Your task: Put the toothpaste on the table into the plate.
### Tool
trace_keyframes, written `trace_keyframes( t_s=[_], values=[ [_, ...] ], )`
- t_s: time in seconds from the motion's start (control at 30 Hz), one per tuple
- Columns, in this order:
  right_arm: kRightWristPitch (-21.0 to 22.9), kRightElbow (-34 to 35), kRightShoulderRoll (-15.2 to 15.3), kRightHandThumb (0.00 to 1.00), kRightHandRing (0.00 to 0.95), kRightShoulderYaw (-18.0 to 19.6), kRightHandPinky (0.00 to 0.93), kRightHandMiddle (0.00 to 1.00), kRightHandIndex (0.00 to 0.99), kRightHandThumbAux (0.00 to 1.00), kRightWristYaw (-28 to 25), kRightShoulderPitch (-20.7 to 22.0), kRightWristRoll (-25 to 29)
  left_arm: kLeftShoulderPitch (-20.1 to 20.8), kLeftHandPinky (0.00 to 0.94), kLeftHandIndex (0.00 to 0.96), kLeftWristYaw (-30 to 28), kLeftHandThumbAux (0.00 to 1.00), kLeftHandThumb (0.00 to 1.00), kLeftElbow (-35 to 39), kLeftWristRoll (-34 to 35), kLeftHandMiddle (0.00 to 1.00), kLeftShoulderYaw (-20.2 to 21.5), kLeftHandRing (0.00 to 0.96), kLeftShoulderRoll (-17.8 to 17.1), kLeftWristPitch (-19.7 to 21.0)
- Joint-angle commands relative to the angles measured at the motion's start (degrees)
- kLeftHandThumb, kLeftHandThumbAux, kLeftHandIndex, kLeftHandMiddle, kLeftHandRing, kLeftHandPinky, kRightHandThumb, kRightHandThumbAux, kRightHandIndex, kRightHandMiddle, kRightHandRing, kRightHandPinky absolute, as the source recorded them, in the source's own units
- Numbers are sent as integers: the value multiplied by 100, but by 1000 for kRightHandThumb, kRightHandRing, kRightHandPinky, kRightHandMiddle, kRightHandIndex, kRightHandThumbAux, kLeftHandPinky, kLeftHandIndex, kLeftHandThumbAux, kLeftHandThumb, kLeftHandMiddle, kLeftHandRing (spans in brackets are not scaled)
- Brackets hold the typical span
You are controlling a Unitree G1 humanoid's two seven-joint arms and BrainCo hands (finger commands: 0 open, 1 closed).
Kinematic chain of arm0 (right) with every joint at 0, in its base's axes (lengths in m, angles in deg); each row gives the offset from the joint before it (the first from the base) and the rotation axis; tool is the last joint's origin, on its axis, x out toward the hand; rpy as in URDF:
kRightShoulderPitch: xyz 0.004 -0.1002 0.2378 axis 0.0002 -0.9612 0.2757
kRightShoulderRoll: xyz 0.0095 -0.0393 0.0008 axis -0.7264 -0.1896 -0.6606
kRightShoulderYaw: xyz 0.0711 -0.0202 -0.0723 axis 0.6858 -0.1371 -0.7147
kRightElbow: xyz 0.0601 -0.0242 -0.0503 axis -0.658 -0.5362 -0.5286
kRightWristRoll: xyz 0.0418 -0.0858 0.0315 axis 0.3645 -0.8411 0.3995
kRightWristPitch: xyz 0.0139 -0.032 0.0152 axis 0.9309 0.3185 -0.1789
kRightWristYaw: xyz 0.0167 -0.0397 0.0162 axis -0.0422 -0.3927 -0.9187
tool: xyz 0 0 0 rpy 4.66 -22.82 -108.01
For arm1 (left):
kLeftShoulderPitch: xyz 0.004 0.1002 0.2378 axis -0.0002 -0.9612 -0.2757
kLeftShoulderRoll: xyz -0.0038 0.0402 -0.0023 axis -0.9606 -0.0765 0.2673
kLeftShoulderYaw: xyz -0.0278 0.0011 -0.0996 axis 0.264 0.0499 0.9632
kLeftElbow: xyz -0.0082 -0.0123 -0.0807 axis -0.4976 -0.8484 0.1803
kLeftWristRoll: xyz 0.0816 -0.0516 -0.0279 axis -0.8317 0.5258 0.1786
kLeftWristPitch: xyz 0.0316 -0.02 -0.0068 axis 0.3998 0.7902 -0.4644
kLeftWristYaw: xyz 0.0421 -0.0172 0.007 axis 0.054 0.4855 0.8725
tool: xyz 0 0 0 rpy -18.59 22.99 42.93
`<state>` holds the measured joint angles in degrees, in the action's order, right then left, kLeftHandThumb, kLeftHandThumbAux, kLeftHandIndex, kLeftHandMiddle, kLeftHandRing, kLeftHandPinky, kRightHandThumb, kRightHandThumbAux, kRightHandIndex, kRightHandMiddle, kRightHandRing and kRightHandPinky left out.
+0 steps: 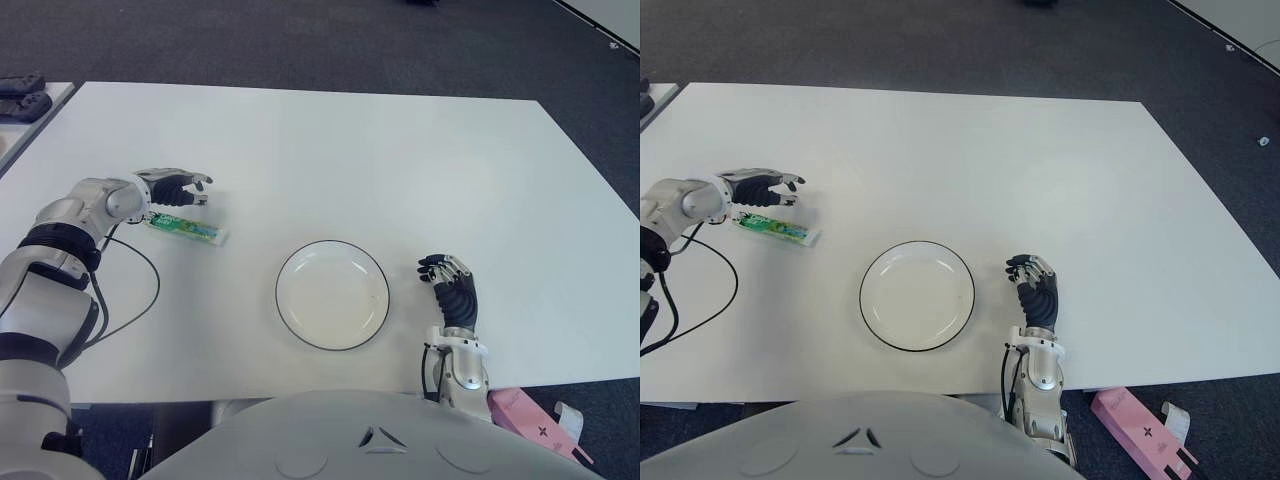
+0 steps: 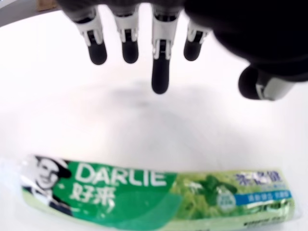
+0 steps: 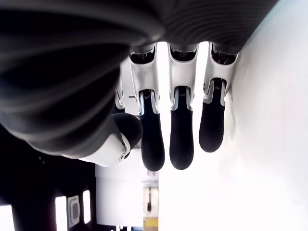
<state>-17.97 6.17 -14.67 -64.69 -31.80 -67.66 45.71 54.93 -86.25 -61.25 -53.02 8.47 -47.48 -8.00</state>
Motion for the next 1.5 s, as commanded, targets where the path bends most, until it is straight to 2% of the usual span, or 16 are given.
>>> trace_keyframes(
  t_s=[0.03,0.3,0.47,0.63,0.77,0.93,1.07,1.17,1.5],
  values=[
    [120,-29,-26,710,483,-8,475,489,428,727,-21,1,16,-181,181,37,-487,302,537,513,190,84,198,78,-220,103],
    [167,30,-43,710,486,-33,473,487,428,728,17,9,-39,-638,161,48,-1299,294,566,1838,428,63,537,70,-595,493],
    [157,6,-22,710,488,-47,478,488,428,728,28,28,-101,-989,81,15,-1767,256,587,2668,436,41,636,44,-802,774],
    [141,-22,-15,709,486,-38,475,489,428,728,23,39,-127,-1222,37,1,-1983,214,585,3078,367,43,686,31,-878,947],
    [147,-36,-15,709,483,-27,476,488,428,728,-2,48,-97,-1471,35,0,-1901,176,587,3244,181,53,589,30,-999,703],
    [161,-49,-18,709,483,-19,476,488,428,728,-25,60,-58,-1551,67,0,-1821,151,591,3262,60,75,589,45,-1082,403],
    [173,-39,-29,709,484,-17,478,488,428,728,-50,54,-12,-1646,75,0,-1675,140,588,3265,-96,92,582,61,-1191,1],
    [179,-35,-35,710,486,-17,481,489,428,728,-55,53,4,-1752,116,0,-1640,137,590,3303,-134,108,609,80,-1255,-201],
    [157,-11,-62,709,482,-49,469,487,428,728,-9,48,-51,-2158,158,0,-1361,113,555,3457,-324,155,640,139,-1375,-483]
  ],
)
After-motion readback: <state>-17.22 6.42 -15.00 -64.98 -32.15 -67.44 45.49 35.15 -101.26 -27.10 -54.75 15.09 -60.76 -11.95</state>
